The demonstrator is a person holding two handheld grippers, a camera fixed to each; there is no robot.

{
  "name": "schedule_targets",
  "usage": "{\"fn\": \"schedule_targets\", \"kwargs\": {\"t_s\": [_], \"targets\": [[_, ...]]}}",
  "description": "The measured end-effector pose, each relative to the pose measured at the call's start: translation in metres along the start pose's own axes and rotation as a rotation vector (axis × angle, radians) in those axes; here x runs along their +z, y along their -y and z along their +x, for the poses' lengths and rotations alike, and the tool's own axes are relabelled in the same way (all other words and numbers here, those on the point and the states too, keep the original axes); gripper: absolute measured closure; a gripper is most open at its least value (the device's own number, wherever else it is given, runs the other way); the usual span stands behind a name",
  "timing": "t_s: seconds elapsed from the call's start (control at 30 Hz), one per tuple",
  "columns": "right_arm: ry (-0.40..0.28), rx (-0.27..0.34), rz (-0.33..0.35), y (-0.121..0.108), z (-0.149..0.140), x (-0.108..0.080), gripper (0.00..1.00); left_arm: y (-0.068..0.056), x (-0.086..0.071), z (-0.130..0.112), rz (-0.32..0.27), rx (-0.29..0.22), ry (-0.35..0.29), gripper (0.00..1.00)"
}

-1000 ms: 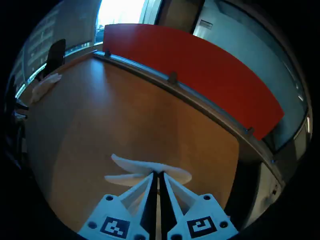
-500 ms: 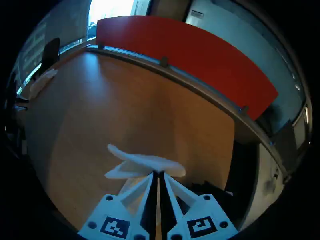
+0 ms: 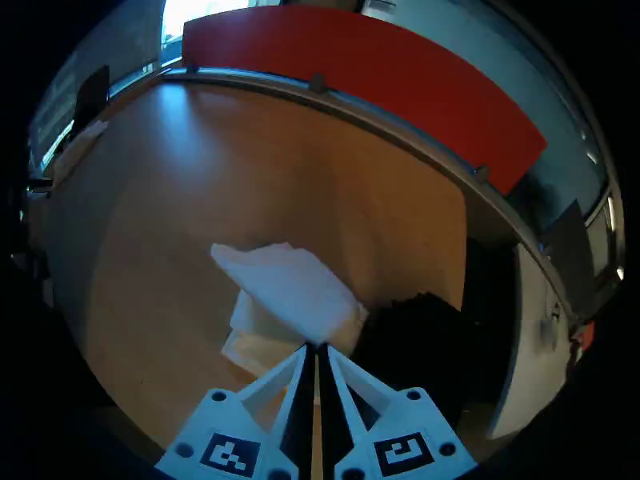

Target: Fold towel

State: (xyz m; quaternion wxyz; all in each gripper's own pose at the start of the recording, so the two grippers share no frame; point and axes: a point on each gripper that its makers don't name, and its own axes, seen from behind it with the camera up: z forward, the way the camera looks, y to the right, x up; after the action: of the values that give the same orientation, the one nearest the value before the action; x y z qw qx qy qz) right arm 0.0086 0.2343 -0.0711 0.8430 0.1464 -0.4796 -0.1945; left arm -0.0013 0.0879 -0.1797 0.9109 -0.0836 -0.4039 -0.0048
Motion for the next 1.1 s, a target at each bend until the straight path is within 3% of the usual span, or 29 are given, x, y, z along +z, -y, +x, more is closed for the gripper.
{"fn": "schedule_targets", "kwargs": {"t_s": [0.3,0.7,1.1], "targets": [[0.054,-0.014,-0.036,-0.008,-0.029,0.001,0.97,-0.001,-0.003,-0.003,0.004,0.006,0.001,0.05],[0.141,0.02,-0.059,-0.016,-0.066,0.011,0.97,0.001,-0.004,-0.01,0.013,0.024,0.013,0.05],[0.186,0.057,-0.069,-0.019,-0.088,0.024,0.97,0.002,-0.002,-0.008,0.022,0.045,0.022,0.05]]}}
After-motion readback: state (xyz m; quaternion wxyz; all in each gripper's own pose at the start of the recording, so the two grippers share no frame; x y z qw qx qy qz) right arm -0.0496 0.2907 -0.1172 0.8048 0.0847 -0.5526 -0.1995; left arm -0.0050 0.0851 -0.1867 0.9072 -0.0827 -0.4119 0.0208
